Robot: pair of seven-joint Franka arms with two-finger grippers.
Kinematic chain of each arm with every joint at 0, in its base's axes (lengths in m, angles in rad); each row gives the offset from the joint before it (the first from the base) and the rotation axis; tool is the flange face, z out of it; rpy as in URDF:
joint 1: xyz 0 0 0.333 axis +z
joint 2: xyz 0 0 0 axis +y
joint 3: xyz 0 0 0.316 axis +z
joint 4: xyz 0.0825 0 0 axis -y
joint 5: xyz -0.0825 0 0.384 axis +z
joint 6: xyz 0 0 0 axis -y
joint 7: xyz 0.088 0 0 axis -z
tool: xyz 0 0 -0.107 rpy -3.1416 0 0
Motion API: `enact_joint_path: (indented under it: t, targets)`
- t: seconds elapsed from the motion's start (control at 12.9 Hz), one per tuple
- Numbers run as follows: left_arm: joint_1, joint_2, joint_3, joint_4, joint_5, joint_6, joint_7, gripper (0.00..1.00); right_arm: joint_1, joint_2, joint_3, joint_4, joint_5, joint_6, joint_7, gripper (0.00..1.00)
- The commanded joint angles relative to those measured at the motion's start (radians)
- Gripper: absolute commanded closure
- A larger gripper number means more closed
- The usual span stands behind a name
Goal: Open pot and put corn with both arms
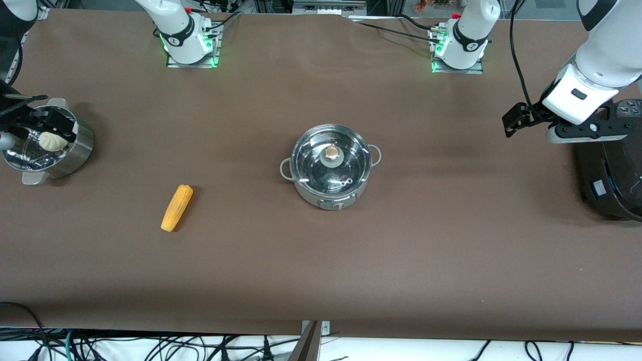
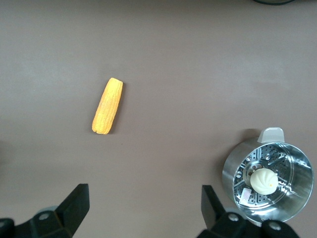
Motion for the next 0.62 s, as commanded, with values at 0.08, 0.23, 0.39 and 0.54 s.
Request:
enact_joint_path:
  t: [0.08,0.23,0.39,0.54]
  targets:
    - [0.040,-0.005,-0.035,0.002,-0.007,-0.001,0.015,0.00,-0.008,0.015,0.005,0.032,0.019,-0.023,0.002,0.00]
    - [0.054,-0.005,-0.043,0.002,-0.007,-0.001,0.016,0.00,-0.008,0.015,0.005,0.034,0.019,-0.023,0.002,0.00]
    - [0.052,-0.004,-0.052,0.005,-0.009,-0.001,0.009,0.00,-0.008,0.015,0.005,0.034,0.019,-0.023,0.002,0.00]
    - [0.051,-0.002,-0.052,0.006,-0.009,-0.001,0.010,0.00,-0.008,0.015,0.005,0.034,0.019,-0.023,0.002,0.00]
